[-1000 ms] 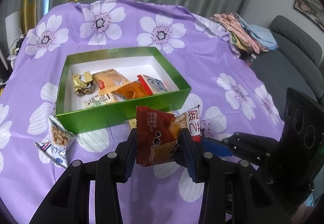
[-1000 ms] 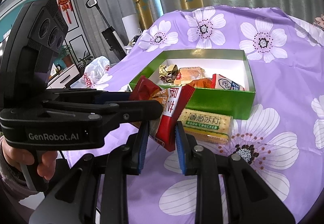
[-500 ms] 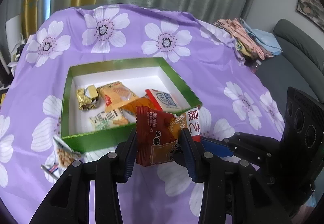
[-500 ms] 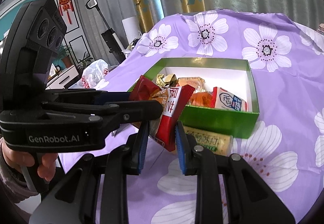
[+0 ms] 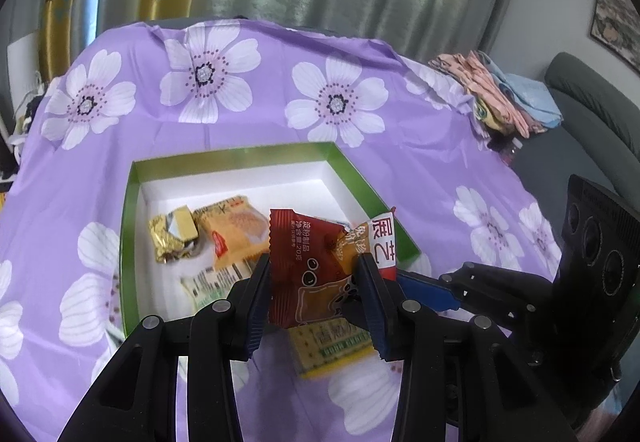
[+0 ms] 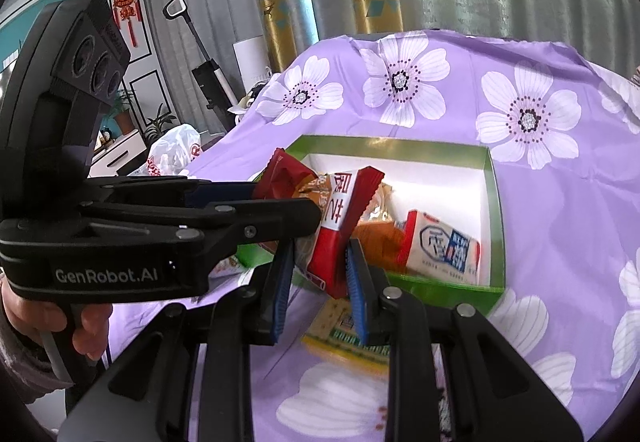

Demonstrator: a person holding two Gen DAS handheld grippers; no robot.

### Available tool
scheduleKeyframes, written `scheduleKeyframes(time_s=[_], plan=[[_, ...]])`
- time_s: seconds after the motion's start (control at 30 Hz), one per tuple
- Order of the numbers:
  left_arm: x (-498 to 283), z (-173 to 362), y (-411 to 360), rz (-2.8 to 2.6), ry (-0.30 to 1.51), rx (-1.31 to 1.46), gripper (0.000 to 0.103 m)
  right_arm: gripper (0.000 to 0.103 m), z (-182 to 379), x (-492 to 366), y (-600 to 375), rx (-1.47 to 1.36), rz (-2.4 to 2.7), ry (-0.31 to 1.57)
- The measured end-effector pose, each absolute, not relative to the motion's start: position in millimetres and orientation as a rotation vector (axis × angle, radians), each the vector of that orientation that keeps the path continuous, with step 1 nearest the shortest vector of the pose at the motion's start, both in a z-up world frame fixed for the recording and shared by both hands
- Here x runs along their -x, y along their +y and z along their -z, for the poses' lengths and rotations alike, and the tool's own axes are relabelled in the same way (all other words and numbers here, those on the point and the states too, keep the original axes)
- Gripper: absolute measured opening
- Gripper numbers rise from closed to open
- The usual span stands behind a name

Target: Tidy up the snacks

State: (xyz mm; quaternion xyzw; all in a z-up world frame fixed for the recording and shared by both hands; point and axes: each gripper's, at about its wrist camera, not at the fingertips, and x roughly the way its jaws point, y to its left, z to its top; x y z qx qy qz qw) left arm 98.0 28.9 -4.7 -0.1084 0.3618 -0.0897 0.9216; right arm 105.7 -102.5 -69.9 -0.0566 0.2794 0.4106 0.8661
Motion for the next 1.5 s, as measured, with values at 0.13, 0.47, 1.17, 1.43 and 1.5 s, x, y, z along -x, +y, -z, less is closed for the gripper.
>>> scheduleKeyframes(time_s=[0.13, 0.47, 1.17, 1.43, 1.5], plan=[[-115.0, 3.0, 40.9, 0.193, 0.75, 0.248, 0.042, 0.027, 66.0, -121.7, -94.8, 0.115, -0.862, 0.586], [-148.8, 20.7, 66.8, 0.173, 0.808, 0.323, 0.042, 0.027, 73.7, -158.0, -66.0, 0.145, -0.87, 0.654], [-163.0, 51.6, 73.9, 0.146, 0.89, 0.378, 0.042, 0.035, 94.5, -174.7, -52.1, 0.187, -0.826, 0.765], [-163.6, 54.0, 74.3, 0.113, 0.903, 0.368, 0.046, 0.044, 94.4, -172.9, -49.2, 0.203, -0.807, 0.761], [-162.3, 53.1, 72.7, 0.097, 0.902, 0.357, 0.058, 0.05, 92.1, -169.8, -48.9, 0.214, -0.798, 0.742]])
